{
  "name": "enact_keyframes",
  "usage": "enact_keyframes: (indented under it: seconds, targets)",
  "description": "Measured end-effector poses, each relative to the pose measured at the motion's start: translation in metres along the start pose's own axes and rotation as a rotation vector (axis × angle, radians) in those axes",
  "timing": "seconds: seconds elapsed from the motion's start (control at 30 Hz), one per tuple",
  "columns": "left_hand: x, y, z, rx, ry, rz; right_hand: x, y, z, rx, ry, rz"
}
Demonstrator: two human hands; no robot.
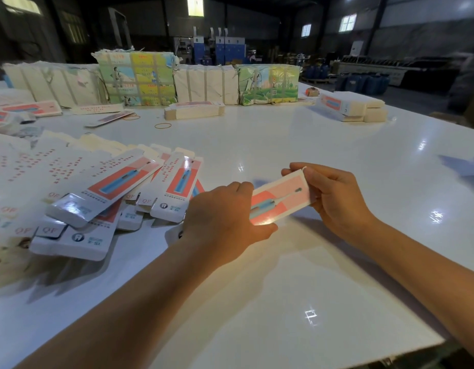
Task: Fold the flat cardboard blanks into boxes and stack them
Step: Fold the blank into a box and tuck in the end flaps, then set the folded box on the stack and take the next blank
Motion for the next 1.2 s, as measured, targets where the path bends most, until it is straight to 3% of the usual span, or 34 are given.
enact_keyframes:
  seconds: [0.23, 0.43, 0.67, 0.77, 0.9, 1.0, 1.2]
  targets:
    - [-0.002, -0.001, -0.005, 0.144, -0.027, 0.025, 0.015, -0.016, -0.008, 0.156, 0.031, 0.171]
    - [-0.001, -0.003, -0.011, 0.165, -0.031, 0.034, 0.028, -0.021, -0.029, 0.562, -0.014, 0.323]
    - [0.001, -0.01, -0.006, 0.096, 0.002, 0.081, 0.021, -0.01, -0.035, 0.429, -0.208, 0.186]
    - [0.0, -0.02, -0.005, 0.126, 0.017, 0.129, 0.017, -0.01, -0.029, 0.292, -0.173, 0.135]
    - [-0.001, -0.022, -0.002, 0.158, 0.054, 0.136, 0.028, -0.023, -0.034, 0.547, -0.094, 0.345]
    - [-0.001, -0.02, -0.002, 0.179, 0.064, 0.106, 0.033, -0.03, -0.036, 0.568, -0.1, 0.423]
    - [-0.004, -0.027, 0.004, 0.134, 0.01, 0.031, 0.03, -0.027, -0.037, 0.625, -0.189, 0.387]
Point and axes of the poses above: each hand's wrist, its own x-axis away from the middle knuckle, its own z-axis out of the back of the hand, y = z × x, the point moved 10 cm from there along -x, towards the middle knuckle, and after that the axes turned 8 degrees about -z, right-handed, at the moved point
